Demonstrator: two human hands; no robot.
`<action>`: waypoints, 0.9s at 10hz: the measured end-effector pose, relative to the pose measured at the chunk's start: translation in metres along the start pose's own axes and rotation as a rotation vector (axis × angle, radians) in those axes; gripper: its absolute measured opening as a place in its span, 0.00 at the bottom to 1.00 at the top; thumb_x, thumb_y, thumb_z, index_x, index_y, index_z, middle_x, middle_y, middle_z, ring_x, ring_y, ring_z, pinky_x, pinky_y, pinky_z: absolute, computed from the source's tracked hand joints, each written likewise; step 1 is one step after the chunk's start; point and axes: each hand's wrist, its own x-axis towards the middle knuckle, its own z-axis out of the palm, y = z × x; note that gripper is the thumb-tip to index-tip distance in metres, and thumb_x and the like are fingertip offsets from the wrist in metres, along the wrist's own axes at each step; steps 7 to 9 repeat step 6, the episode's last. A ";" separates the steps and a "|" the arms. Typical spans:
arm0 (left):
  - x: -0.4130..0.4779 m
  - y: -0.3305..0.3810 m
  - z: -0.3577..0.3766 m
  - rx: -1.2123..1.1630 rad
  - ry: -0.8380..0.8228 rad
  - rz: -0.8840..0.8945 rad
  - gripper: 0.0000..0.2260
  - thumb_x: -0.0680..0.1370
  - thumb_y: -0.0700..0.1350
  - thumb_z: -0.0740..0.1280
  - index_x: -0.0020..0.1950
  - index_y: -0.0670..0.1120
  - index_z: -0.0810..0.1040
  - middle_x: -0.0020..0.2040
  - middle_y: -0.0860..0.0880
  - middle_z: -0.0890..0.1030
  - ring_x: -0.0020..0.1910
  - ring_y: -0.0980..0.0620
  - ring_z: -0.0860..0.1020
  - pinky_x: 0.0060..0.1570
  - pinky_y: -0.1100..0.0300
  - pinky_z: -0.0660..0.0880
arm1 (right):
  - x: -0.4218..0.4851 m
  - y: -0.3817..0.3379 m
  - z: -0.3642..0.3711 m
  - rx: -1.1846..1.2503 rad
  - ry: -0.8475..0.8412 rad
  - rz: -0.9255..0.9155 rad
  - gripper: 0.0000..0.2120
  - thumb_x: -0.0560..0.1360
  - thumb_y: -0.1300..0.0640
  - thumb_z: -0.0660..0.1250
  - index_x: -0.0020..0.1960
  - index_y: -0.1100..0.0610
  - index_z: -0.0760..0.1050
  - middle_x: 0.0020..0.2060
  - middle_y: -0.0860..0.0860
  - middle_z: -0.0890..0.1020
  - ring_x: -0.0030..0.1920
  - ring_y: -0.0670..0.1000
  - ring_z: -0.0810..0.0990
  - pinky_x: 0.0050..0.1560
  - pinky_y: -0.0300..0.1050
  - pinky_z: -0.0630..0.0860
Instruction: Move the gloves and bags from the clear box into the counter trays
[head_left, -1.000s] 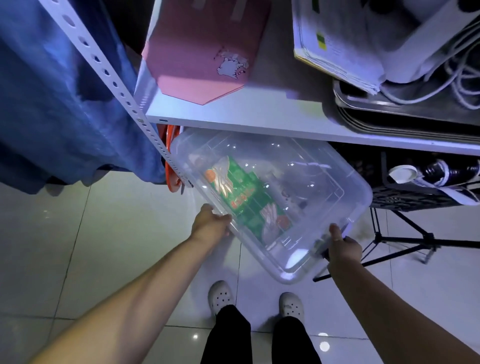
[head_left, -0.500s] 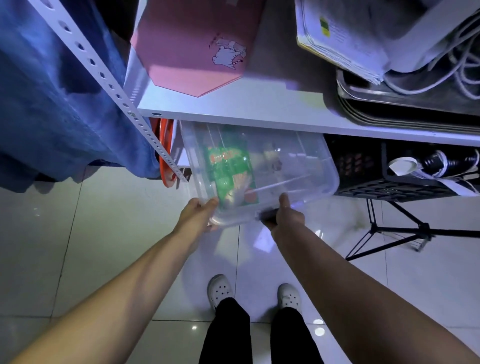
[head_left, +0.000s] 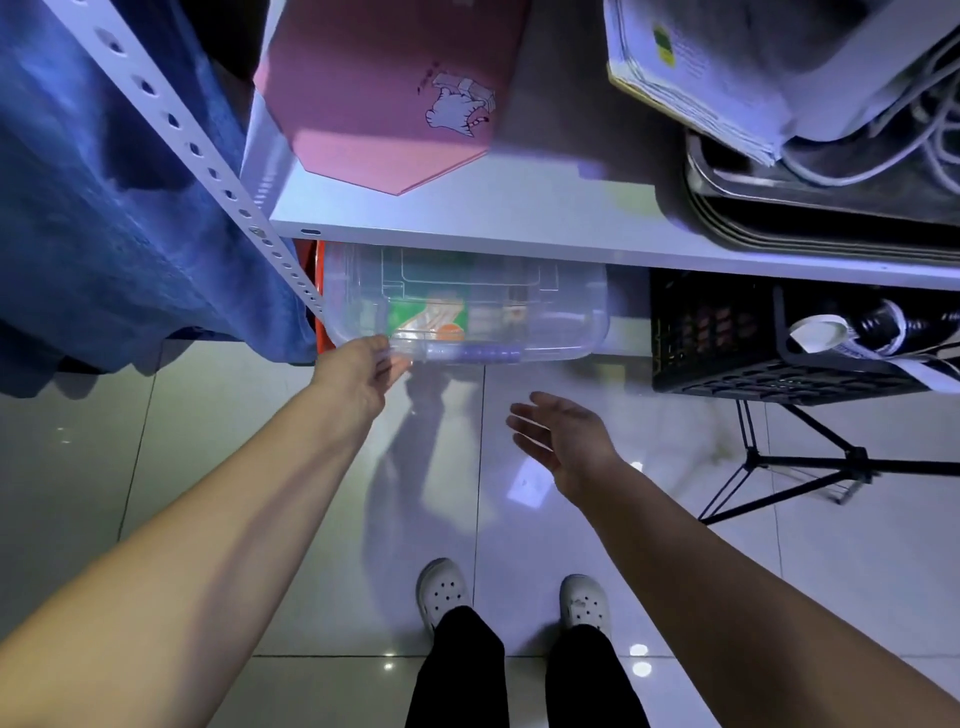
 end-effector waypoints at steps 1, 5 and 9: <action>0.009 0.010 0.006 0.010 0.022 0.028 0.09 0.78 0.35 0.62 0.38 0.40 0.70 0.37 0.44 0.74 0.32 0.50 0.75 0.33 0.64 0.81 | 0.002 0.002 -0.008 -0.051 0.078 -0.042 0.13 0.78 0.69 0.57 0.60 0.66 0.71 0.42 0.59 0.81 0.41 0.56 0.82 0.43 0.44 0.79; 0.012 0.027 0.024 0.146 -0.003 0.124 0.05 0.79 0.40 0.60 0.55 0.42 0.69 0.62 0.38 0.77 0.62 0.43 0.76 0.50 0.59 0.76 | 0.007 0.005 -0.024 -0.336 0.096 -0.176 0.11 0.77 0.69 0.57 0.53 0.61 0.76 0.40 0.55 0.81 0.39 0.51 0.81 0.39 0.39 0.77; 0.007 0.016 0.017 0.266 0.006 0.121 0.03 0.79 0.41 0.60 0.52 0.44 0.68 0.51 0.43 0.76 0.56 0.45 0.79 0.55 0.56 0.75 | -0.007 0.001 -0.033 -0.426 0.089 -0.219 0.11 0.77 0.69 0.57 0.51 0.59 0.76 0.40 0.55 0.81 0.39 0.52 0.81 0.40 0.39 0.77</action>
